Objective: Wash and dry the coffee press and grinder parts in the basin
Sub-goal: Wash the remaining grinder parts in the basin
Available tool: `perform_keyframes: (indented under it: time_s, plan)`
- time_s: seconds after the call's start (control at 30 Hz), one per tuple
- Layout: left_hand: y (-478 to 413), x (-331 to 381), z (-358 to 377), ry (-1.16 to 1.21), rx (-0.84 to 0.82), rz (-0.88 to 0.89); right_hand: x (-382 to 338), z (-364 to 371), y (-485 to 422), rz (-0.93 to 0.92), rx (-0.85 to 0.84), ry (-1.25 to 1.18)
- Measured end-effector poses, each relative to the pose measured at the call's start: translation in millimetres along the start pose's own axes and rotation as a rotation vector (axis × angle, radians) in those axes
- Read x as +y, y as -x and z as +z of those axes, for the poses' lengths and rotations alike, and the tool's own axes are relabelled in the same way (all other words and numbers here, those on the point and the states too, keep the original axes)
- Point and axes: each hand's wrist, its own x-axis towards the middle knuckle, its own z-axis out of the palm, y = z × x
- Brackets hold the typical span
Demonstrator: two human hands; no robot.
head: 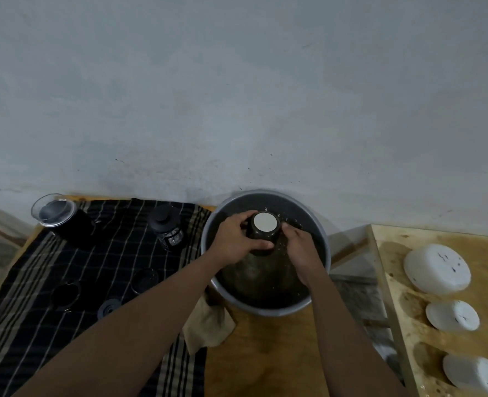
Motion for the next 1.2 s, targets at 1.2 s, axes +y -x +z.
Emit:
perform_keyframes:
  time_s: [1.2]
  plan:
    - [162,-46,-301,-0.143,0.425,-0.085,-96,290,80,-0.283,-0.553,0.357]
